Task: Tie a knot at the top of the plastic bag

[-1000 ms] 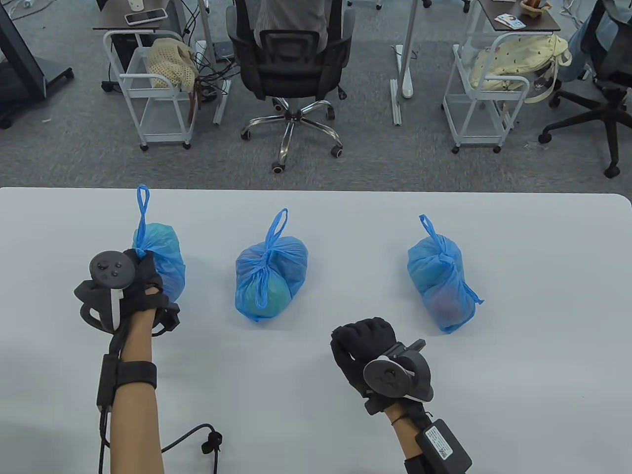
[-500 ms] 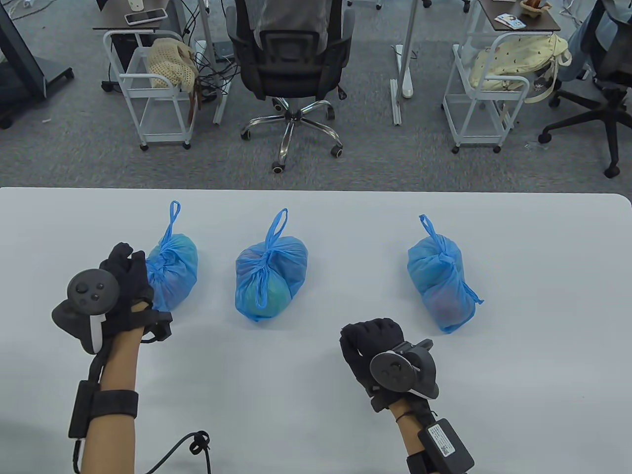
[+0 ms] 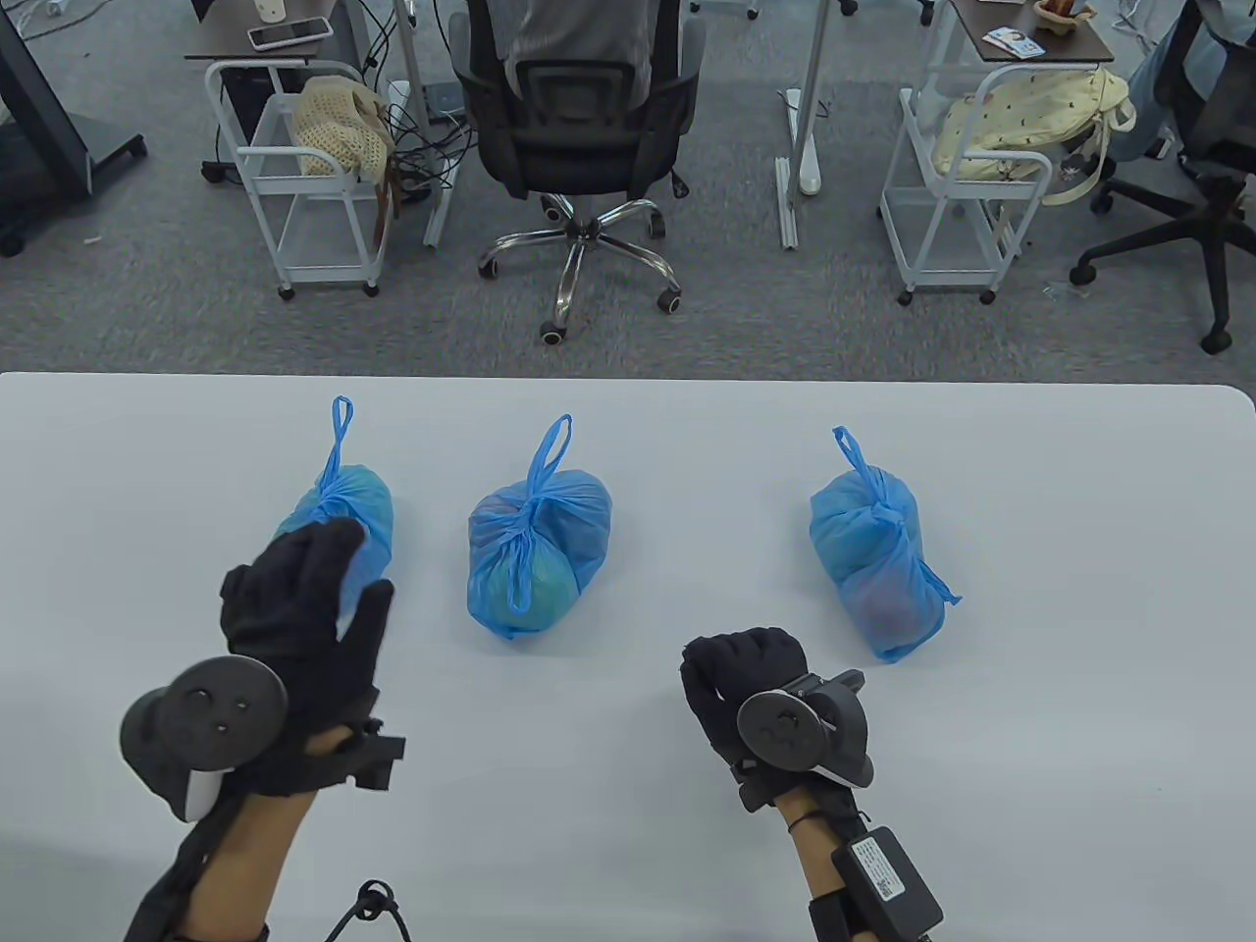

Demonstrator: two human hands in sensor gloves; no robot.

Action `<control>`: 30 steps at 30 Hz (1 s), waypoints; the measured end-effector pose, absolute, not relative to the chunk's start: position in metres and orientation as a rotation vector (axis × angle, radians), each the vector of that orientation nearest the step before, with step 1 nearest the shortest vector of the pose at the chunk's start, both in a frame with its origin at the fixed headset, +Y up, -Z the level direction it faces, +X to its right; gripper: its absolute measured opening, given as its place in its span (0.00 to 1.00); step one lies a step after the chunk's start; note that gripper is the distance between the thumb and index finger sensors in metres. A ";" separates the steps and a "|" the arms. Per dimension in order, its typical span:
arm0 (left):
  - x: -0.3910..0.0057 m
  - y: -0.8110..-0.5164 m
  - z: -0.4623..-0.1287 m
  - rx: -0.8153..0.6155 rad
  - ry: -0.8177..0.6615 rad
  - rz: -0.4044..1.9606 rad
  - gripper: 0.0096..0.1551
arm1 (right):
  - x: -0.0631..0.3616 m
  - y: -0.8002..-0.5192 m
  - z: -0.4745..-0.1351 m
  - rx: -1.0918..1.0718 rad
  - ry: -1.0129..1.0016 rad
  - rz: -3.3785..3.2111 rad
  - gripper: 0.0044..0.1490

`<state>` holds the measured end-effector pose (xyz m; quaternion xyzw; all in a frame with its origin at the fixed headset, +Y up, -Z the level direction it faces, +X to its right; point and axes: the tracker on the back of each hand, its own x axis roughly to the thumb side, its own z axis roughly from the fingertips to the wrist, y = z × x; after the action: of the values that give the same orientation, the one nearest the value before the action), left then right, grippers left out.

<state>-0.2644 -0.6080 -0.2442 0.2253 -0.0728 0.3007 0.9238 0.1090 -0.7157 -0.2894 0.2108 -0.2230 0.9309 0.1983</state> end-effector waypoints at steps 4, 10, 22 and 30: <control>-0.235 -0.668 -0.239 0.271 -0.235 0.523 0.38 | 0.101 -0.712 -0.287 0.630 -0.655 2.592 0.25; -0.226 -0.723 -0.246 0.018 -0.249 0.353 0.43 | 0.089 -0.713 -0.285 0.706 -0.663 2.612 0.25; -0.212 -0.743 -0.246 -0.048 -0.285 0.283 0.42 | 0.077 -0.705 -0.269 0.644 -0.603 2.736 0.33; -0.212 -0.744 -0.248 -0.075 -0.310 0.306 0.40 | 0.075 -0.711 -0.249 0.688 -0.574 2.835 0.36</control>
<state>-0.2118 -0.7439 -0.2483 -0.0371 -0.1537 0.1516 0.9757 0.0749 -0.7106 -0.2493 0.2306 -0.1924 0.9501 0.0843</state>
